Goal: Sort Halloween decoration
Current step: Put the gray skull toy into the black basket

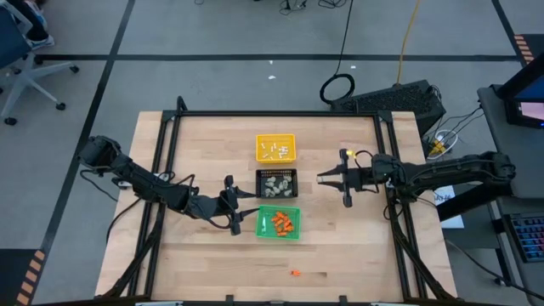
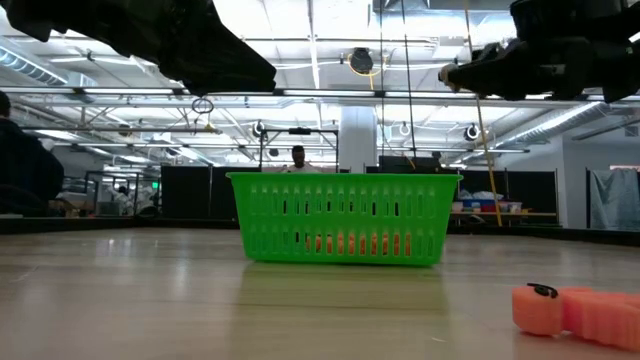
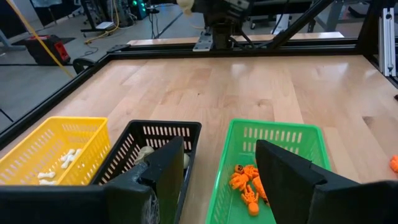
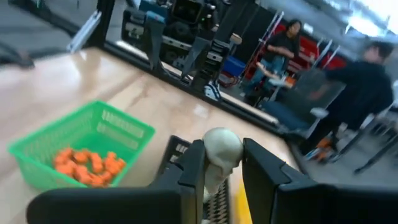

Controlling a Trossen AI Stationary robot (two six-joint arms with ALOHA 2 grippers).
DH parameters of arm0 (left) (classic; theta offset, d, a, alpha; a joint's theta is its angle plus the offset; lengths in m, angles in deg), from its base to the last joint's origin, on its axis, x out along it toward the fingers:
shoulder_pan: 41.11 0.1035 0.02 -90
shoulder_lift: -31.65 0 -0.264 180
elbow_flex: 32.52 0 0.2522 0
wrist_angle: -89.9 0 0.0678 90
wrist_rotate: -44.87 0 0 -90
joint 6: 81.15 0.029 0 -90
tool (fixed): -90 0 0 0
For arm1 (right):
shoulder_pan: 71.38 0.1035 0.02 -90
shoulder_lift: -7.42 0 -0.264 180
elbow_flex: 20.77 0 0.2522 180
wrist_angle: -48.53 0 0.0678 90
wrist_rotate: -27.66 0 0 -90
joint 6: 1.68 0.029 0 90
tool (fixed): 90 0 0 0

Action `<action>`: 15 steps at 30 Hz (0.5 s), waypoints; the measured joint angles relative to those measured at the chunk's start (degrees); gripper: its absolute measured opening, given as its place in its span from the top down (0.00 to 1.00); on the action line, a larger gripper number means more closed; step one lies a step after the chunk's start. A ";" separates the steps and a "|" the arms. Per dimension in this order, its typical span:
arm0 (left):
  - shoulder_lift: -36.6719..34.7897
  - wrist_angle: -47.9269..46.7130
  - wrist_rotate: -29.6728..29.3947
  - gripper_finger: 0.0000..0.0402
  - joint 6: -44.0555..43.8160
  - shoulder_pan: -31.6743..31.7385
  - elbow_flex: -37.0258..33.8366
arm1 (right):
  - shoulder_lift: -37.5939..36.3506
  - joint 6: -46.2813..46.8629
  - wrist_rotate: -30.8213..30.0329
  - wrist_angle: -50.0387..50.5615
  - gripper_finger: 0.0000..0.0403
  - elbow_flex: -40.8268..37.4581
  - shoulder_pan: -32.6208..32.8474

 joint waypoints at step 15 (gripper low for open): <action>0.00 0.00 0.00 0.50 -0.02 -0.02 0.00 | 0.00 -25.27 0.01 -0.01 0.85 0.00 0.00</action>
